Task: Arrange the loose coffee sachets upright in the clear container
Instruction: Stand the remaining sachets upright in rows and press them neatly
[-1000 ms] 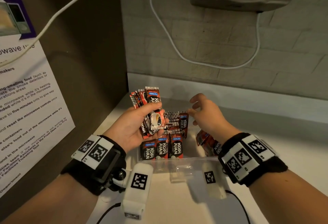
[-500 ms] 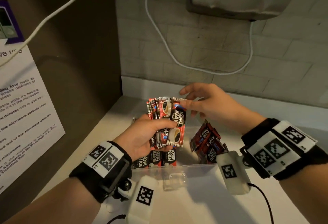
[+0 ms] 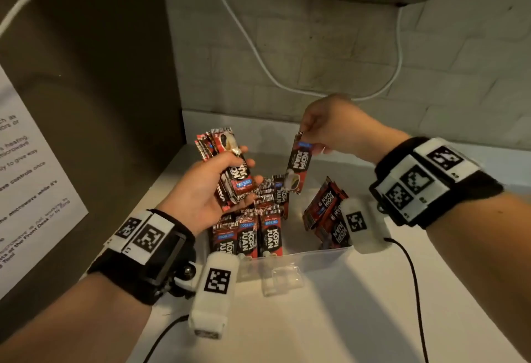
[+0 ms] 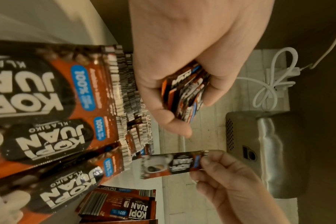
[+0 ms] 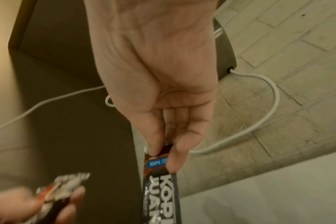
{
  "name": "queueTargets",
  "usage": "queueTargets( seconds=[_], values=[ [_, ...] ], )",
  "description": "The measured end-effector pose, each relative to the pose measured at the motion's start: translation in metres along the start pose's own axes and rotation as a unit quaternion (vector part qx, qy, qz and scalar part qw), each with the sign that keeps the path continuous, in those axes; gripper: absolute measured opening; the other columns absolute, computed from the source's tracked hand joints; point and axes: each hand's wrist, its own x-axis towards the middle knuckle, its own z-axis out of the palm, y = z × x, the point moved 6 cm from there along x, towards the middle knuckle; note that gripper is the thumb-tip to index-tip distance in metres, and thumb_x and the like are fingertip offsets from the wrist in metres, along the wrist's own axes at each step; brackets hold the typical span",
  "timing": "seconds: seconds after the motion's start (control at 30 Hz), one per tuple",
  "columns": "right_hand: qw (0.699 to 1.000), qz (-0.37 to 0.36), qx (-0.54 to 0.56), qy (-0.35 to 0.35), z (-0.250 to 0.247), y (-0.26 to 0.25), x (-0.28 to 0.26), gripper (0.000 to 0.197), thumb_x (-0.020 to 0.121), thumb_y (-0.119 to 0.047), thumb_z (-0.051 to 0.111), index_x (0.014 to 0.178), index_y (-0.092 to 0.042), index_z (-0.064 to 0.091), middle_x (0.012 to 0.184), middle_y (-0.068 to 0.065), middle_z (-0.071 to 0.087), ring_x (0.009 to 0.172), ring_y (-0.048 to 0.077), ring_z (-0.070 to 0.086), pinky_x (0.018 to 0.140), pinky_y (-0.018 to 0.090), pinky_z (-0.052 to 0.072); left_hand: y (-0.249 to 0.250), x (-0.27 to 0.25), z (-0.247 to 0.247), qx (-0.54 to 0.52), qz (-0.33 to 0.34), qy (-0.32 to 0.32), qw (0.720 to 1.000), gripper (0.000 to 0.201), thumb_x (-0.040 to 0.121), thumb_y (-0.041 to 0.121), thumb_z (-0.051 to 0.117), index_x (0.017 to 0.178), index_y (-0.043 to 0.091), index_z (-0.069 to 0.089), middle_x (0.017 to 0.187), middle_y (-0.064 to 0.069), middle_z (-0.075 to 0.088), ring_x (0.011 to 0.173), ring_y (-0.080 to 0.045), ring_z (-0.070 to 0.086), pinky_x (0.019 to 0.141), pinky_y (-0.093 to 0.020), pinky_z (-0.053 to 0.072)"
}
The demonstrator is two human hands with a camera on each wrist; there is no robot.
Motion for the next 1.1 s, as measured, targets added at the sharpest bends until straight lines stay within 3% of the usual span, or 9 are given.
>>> queueTargets(
  seconds=[0.07, 0.13, 0.2, 0.43, 0.63, 0.8, 0.93, 1.03, 1.1],
  values=[
    [0.998, 0.018, -0.040, -0.035, 0.021, 0.008, 0.002, 0.024, 0.083, 0.001, 0.065, 0.068, -0.017, 0.058, 0.065, 0.001, 0.064, 0.049, 0.007, 0.062, 0.052, 0.023, 0.054, -0.002, 0.001, -0.001, -0.008, -0.004, -0.004, 1.000, 0.021, 0.091, 0.009, 0.053, 0.103, 0.020, 0.067, 0.080, 0.001, 0.072, 0.070, -0.019, 0.071, 0.048, -0.028, 0.054],
    [0.996, 0.027, -0.061, -0.059, 0.039, 0.015, 0.000, 0.024, 0.082, 0.000, 0.066, 0.068, -0.017, 0.059, 0.060, -0.003, 0.060, 0.038, 0.000, 0.055, 0.042, 0.013, 0.044, -0.003, 0.001, -0.001, -0.013, -0.003, -0.008, 1.000, 0.021, 0.092, 0.009, 0.051, 0.103, 0.020, 0.066, 0.079, 0.001, 0.071, 0.069, -0.020, 0.071, 0.048, -0.028, 0.054],
    [0.994, 0.022, -0.087, -0.067, 0.050, 0.018, -0.001, 0.023, 0.081, -0.001, 0.066, 0.067, -0.018, 0.060, 0.056, -0.005, 0.059, 0.038, 0.000, 0.053, 0.041, 0.011, 0.038, -0.003, 0.002, -0.002, -0.019, -0.002, -0.010, 1.000, 0.021, 0.092, 0.008, 0.050, 0.102, 0.019, 0.065, 0.079, 0.000, 0.070, 0.070, -0.020, 0.070, 0.048, -0.028, 0.054],
    [0.993, -0.012, -0.095, -0.072, 0.065, 0.018, -0.003, 0.025, 0.079, -0.003, 0.069, 0.064, -0.020, 0.059, 0.055, -0.004, 0.060, 0.043, 0.003, 0.054, 0.043, 0.009, 0.037, -0.002, 0.001, -0.004, -0.020, 0.010, -0.006, 1.000, 0.020, 0.092, 0.009, 0.051, 0.101, 0.020, 0.066, 0.077, 0.000, 0.069, 0.071, -0.020, 0.069, 0.051, -0.028, 0.054],
    [0.994, -0.031, -0.072, -0.070, 0.071, 0.018, -0.001, 0.012, 0.077, -0.005, 0.074, 0.073, -0.012, 0.064, 0.057, -0.003, 0.061, 0.046, 0.005, 0.057, 0.043, 0.011, 0.040, -0.003, 0.002, -0.004, -0.018, 0.011, 0.003, 1.000, 0.020, 0.092, 0.010, 0.052, 0.101, 0.020, 0.066, 0.078, 0.000, 0.070, 0.071, -0.020, 0.071, 0.051, -0.028, 0.055],
    [0.994, -0.039, -0.079, -0.058, 0.071, 0.019, 0.001, 0.013, 0.075, 0.000, 0.072, 0.075, -0.011, 0.065, 0.059, -0.006, 0.058, 0.054, 0.007, 0.056, 0.052, 0.017, 0.047, -0.006, 0.001, -0.003, -0.019, 0.006, 0.004, 1.000, 0.020, 0.091, 0.009, 0.053, 0.102, 0.019, 0.067, 0.079, -0.001, 0.071, 0.072, -0.021, 0.071, 0.050, -0.029, 0.055],
    [0.995, -0.042, -0.075, -0.054, 0.071, 0.020, 0.001, 0.013, 0.076, -0.004, 0.074, 0.077, -0.012, 0.064, 0.062, -0.006, 0.057, 0.054, 0.009, 0.057, 0.048, 0.016, 0.044, -0.006, -0.001, -0.001, -0.028, 0.005, 0.002, 1.000, 0.022, 0.091, 0.010, 0.053, 0.106, 0.019, 0.066, 0.084, -0.002, 0.070, 0.072, -0.021, 0.071, 0.050, -0.029, 0.055],
    [0.996, -0.043, -0.071, -0.028, 0.062, 0.022, 0.000, 0.016, 0.076, -0.009, 0.076, 0.082, -0.014, 0.062, 0.070, -0.002, 0.058, 0.065, 0.020, 0.064, 0.056, 0.023, 0.050, -0.006, -0.002, -0.001, -0.029, 0.003, -0.001, 1.000, 0.026, 0.091, 0.008, 0.051, 0.109, 0.017, 0.067, 0.081, -0.002, 0.071, 0.073, -0.021, 0.072, 0.050, -0.030, 0.056],
    [0.999, -0.033, -0.026, 0.007, 0.052, 0.023, -0.005, 0.013, 0.079, -0.014, 0.074, 0.086, -0.013, 0.063, 0.074, 0.000, 0.059, 0.064, 0.019, 0.063, 0.056, 0.026, 0.050, -0.008, -0.003, 0.000, -0.021, -0.001, -0.005, 1.000, 0.025, 0.091, 0.006, 0.052, 0.109, 0.015, 0.067, 0.077, -0.005, 0.073, 0.078, -0.025, 0.073, 0.050, -0.032, 0.057]
  ],
)
